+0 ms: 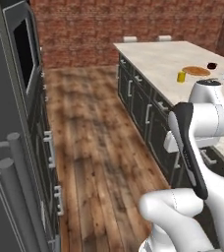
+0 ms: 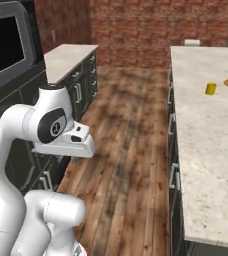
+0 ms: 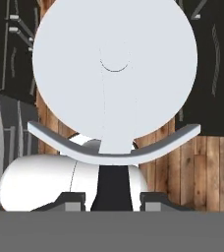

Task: Take the pizza cutter from the drawer on the left and place it on the dining counter for cutting.

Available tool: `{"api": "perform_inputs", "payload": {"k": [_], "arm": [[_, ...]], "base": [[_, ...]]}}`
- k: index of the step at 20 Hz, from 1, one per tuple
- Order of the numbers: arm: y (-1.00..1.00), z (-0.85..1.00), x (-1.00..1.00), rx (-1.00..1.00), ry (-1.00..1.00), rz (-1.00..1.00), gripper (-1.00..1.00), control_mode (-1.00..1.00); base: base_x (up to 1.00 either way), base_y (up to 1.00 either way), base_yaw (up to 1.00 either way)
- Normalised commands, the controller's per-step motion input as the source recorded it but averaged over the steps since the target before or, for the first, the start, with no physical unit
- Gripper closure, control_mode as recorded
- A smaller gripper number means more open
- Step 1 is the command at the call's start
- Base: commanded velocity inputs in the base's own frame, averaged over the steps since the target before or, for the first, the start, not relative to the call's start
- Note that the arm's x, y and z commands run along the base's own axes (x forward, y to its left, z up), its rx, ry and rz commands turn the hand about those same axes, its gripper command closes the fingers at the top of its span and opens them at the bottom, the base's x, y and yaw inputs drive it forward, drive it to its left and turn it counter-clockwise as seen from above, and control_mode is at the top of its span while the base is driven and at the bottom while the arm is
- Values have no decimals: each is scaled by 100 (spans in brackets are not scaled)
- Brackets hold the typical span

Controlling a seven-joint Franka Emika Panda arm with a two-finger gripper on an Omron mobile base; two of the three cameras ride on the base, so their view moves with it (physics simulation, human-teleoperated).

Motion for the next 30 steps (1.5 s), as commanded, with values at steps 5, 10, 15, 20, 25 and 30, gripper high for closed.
{"api": "perform_inputs", "payload": {"k": [5,10,15,20,25,30], "arm": [[0,0,0,0,0,0,100,100],[0,0,0,0,0,0,100,100],[0,0,0,0,0,0,100,100],[0,0,0,0,0,0,100,100],[0,0,0,0,0,0,100,100],[0,0,0,0,0,0,100,100]], "base": [[68,49,0],[77,40,0],[82,27,-3],[78,24,-5],[76,39,-4],[77,50,-5]]}}
